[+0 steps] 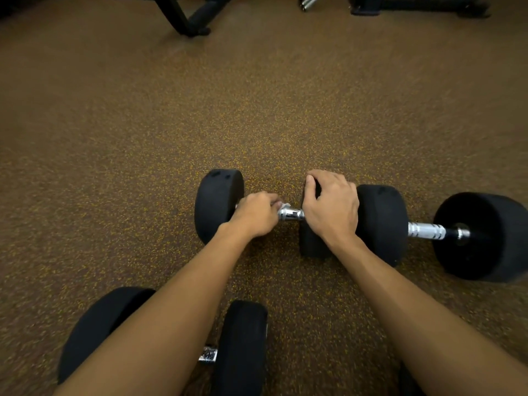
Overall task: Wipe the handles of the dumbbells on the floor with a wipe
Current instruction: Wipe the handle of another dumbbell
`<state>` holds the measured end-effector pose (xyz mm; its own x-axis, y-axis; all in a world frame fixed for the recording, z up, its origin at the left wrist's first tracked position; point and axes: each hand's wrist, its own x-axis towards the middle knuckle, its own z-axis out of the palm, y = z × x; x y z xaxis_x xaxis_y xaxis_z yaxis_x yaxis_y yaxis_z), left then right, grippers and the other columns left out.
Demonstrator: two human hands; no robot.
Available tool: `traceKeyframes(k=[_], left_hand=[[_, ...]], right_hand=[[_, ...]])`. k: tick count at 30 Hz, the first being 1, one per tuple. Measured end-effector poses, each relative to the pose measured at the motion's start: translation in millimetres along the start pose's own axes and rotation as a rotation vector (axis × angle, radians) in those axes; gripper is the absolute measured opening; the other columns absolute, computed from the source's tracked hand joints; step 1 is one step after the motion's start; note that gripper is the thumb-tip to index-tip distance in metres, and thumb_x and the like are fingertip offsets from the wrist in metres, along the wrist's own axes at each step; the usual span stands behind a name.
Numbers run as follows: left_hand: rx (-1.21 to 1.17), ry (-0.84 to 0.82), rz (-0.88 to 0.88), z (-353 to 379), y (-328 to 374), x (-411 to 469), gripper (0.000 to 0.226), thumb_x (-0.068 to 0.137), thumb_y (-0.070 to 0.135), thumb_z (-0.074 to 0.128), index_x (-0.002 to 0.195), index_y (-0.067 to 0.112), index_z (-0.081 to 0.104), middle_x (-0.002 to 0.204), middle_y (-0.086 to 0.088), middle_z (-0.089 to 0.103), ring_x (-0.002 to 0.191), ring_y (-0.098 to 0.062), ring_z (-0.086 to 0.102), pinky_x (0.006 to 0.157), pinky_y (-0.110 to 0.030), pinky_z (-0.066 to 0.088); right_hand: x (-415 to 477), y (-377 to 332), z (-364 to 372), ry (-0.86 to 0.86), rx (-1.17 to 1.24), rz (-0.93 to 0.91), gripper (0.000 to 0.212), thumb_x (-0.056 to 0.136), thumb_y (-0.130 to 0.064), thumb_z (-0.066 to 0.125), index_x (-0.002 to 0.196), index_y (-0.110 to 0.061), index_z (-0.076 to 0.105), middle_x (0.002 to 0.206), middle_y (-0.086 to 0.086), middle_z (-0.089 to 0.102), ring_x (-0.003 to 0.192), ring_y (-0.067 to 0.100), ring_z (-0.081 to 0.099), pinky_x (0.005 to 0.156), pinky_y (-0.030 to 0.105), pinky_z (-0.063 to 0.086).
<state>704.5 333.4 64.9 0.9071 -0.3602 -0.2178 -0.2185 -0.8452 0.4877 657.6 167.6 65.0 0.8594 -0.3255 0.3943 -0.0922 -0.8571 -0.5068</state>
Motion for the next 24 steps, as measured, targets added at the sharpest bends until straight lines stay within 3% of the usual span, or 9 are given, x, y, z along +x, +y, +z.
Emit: traceKeyframes(k=[3,8,14,20,24], left_hand=[[0.091,-0.016,0.045,0,2,1,0.032,0.11,0.034,0.047,0.125,0.022,0.072,0.122,-0.01,0.07,0.114,-0.035,0.064,0.097,-0.045,0.053],[0.056,0.198,0.089,6,-5,-5,0.026,0.104,0.031,0.063,0.119,0.014,0.077,0.112,-0.009,0.065,0.103,-0.029,0.062,0.088,-0.042,0.054],[-0.045,-0.061,0.072,0,-4,7,0.03,0.108,0.03,0.051,0.132,0.031,0.07,0.126,-0.005,0.072,0.117,-0.028,0.065,0.101,-0.043,0.054],[-0.063,0.204,0.196,12,-19,-12,0.027,0.105,0.024,0.062,0.128,0.02,0.076,0.119,-0.001,0.074,0.111,-0.021,0.066,0.101,-0.044,0.053],[-0.041,0.124,0.188,19,-15,1,0.031,0.108,0.026,0.056,0.134,0.021,0.073,0.124,-0.003,0.073,0.115,-0.026,0.065,0.104,-0.046,0.052]], right_hand=[[0,0,-1,-0.004,-0.002,0.004,0.031,0.106,-0.034,0.05,0.121,-0.023,0.075,0.125,-0.006,0.075,0.121,0.017,0.063,0.106,0.041,0.042],[-1,0,1,-0.001,-0.019,0.013,0.034,0.106,-0.036,0.047,0.123,-0.024,0.075,0.126,-0.007,0.074,0.124,0.015,0.063,0.107,0.041,0.042],[-1,0,2,-0.005,-0.036,0.015,0.035,0.107,-0.037,0.046,0.123,-0.025,0.075,0.126,-0.007,0.074,0.124,0.015,0.062,0.108,0.04,0.041],[-2,1,1,0.005,-0.041,0.013,0.037,0.108,-0.038,0.044,0.125,-0.025,0.074,0.128,-0.009,0.073,0.125,0.012,0.062,0.11,0.039,0.04],[-3,1,2,0.015,-0.043,0.011,0.037,0.106,-0.038,0.045,0.123,-0.025,0.075,0.127,-0.008,0.074,0.124,0.013,0.063,0.108,0.039,0.041]])
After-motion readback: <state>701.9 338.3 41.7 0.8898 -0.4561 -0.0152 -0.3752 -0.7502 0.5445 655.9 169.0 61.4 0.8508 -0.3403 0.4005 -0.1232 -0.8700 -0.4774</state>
